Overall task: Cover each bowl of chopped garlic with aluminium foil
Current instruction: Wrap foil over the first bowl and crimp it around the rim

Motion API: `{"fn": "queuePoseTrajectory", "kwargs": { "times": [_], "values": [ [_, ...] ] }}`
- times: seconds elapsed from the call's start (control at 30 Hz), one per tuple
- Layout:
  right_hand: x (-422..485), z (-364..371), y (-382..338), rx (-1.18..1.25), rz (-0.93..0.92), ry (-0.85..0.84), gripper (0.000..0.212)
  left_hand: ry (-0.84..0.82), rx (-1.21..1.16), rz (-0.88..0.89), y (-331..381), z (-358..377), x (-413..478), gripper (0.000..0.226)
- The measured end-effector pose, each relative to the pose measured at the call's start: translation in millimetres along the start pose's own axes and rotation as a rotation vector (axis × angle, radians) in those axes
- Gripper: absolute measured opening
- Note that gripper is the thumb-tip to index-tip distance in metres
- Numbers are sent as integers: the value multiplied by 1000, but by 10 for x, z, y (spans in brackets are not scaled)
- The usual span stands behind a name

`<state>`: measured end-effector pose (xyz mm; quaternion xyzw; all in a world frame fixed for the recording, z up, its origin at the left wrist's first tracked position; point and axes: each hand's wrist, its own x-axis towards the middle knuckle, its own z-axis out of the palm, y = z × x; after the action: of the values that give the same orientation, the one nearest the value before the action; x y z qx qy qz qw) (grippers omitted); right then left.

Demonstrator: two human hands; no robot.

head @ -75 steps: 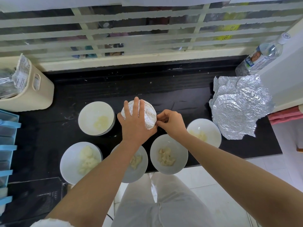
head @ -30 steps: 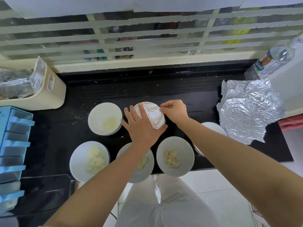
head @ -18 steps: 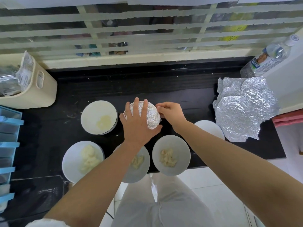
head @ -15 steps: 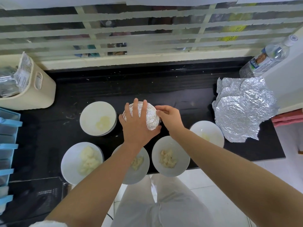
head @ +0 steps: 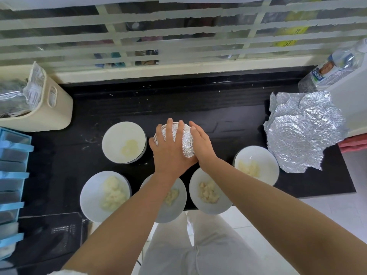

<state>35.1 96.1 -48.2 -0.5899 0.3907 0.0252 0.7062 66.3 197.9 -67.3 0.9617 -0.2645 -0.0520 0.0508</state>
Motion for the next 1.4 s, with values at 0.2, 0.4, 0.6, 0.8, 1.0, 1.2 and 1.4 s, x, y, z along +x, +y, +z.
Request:
{"fn": "queuePoseTrajectory", "kwargs": {
  "times": [0.2, 0.4, 0.6, 0.8, 1.0, 1.2, 1.4],
  "values": [
    [166, -77, -58, -67, 5, -81, 44, -26, 18, 63, -48, 4, -10, 114],
    [141, -10, -82, -89, 52, -99, 36, -15, 8, 57, -34, -19, -13, 109],
    [110, 5, -101, -52, 50, -88, 34, -18, 4, 69, -35, -46, -12, 107],
    [120, 79, -44, -23, 13, 0, 32, -15, 36, 78, -43, -26, -10, 105],
    [128, 33, -60, -45, 24, -45, 32, -15, 39, 83, -44, -27, -10, 104],
    [151, -75, -140, -133, 48, -118, 35, -119, 26, 80, -53, -56, 1, 127],
    [132, -260, -142, -247, 100, -35, 40, -166, -43, 94, -116, -180, 33, 136]
  ]
}}
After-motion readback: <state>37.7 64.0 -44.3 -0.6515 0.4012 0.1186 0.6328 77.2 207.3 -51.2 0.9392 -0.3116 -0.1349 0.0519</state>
